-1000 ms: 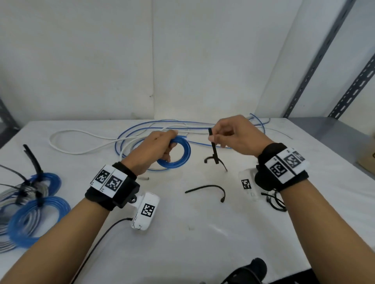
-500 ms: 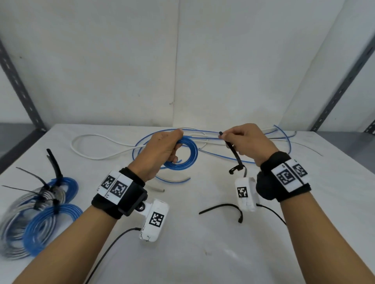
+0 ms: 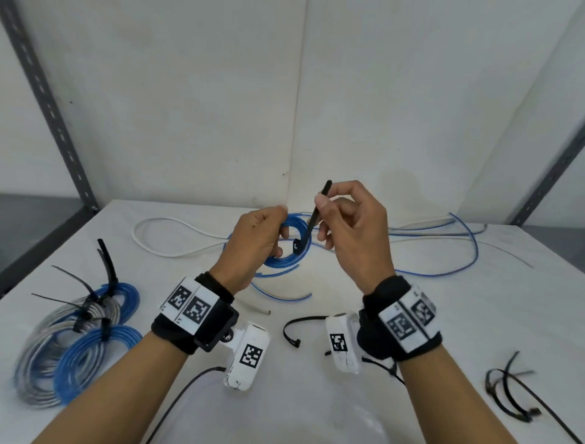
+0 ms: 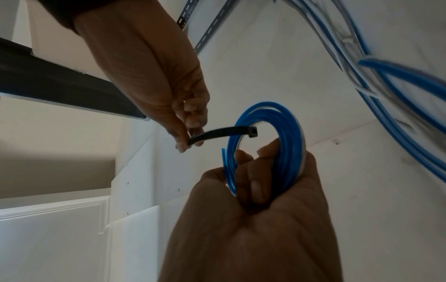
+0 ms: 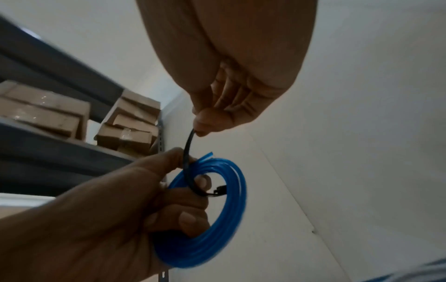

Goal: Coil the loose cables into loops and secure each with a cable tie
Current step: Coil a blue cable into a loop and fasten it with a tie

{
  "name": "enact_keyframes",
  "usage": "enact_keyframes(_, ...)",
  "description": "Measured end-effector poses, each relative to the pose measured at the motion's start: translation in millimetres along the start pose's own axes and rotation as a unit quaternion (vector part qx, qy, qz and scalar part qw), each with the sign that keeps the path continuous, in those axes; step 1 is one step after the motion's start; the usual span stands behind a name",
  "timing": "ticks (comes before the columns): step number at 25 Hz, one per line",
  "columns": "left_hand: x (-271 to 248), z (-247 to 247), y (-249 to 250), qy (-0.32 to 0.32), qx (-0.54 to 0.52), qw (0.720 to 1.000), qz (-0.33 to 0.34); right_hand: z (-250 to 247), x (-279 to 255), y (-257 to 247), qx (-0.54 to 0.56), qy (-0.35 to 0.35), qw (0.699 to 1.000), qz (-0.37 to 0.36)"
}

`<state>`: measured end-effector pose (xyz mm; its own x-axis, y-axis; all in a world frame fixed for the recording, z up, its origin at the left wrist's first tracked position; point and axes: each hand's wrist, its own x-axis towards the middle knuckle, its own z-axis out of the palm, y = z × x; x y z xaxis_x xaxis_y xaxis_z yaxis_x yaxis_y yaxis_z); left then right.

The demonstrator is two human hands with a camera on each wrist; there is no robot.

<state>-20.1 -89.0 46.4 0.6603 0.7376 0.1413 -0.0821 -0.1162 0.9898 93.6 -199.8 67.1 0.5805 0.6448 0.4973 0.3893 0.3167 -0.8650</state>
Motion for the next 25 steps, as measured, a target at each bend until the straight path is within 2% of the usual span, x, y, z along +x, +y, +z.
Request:
enact_keyframes(2,5,-7,0,0.030,-0.016,0.999,0.004,12,-1,1,0.007,0.004,0.999,-0.034)
enact_keyframes(8,14,-20,0,0.058,-0.039,0.997,0.016,28,-8,6,0.092,-0.014,0.994,-0.049)
enact_keyframes(11,15,-25,1,0.050,-0.017,0.998,0.039,29,-7,6,0.129,-0.044,0.990,-0.021)
enact_keyframes(14,14,-26,3,0.061,-0.007,0.996,0.059,26,-6,8,0.110,-0.078,0.991,0.006)
enact_keyframes(19,10,-24,4,0.027,0.005,0.994,0.106,27,-6,14,0.139,-0.069,0.984,0.091)
enact_keyframes(25,8,-24,8,0.035,0.032,0.986,0.160,25,-6,9,0.164,-0.095,0.966,0.175)
